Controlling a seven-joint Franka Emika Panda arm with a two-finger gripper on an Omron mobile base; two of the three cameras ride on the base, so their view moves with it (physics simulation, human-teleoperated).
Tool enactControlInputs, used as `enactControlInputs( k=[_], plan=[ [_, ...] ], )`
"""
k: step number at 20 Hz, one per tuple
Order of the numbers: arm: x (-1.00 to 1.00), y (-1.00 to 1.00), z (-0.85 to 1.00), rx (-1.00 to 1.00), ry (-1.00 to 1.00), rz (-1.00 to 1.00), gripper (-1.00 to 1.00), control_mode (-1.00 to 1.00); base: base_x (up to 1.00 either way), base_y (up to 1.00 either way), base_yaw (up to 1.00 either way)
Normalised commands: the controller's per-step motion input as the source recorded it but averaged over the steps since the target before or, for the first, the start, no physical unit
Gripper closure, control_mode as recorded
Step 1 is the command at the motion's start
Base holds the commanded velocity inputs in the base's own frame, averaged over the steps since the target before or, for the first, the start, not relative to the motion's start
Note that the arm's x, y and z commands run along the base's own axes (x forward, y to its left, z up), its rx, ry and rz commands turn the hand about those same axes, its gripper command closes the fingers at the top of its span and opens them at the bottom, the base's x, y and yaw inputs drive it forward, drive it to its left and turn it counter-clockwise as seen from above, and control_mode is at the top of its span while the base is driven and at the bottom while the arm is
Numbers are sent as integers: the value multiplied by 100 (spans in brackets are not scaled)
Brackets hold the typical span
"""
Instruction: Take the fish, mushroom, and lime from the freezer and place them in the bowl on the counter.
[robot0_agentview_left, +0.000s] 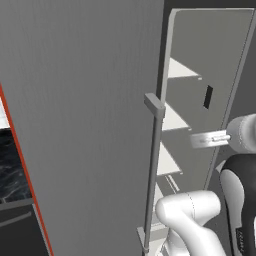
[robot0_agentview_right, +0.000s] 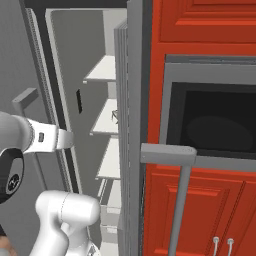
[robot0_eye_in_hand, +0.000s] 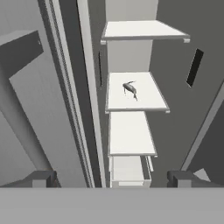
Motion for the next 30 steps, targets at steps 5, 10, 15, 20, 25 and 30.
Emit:
enactControlInputs(
  k=[5,10,15,20,25,30],
  plan=[
    [16,-37,0,0,0,0,-100,-100,0,0,0],
    [45,-4,0,0,0,0,-100,-100,0,0,0],
    [44,-13,0,0,0,0,-100,-100,0,0,0],
    [43,-32,-3,0,0,0,-100,-100,0,0,0],
    [49,-21,-18,0,6,0,-100,-100,0,0,0],
    [50,-4,-33,0,11,0,-100,-100,0,0,0]
  ],
)
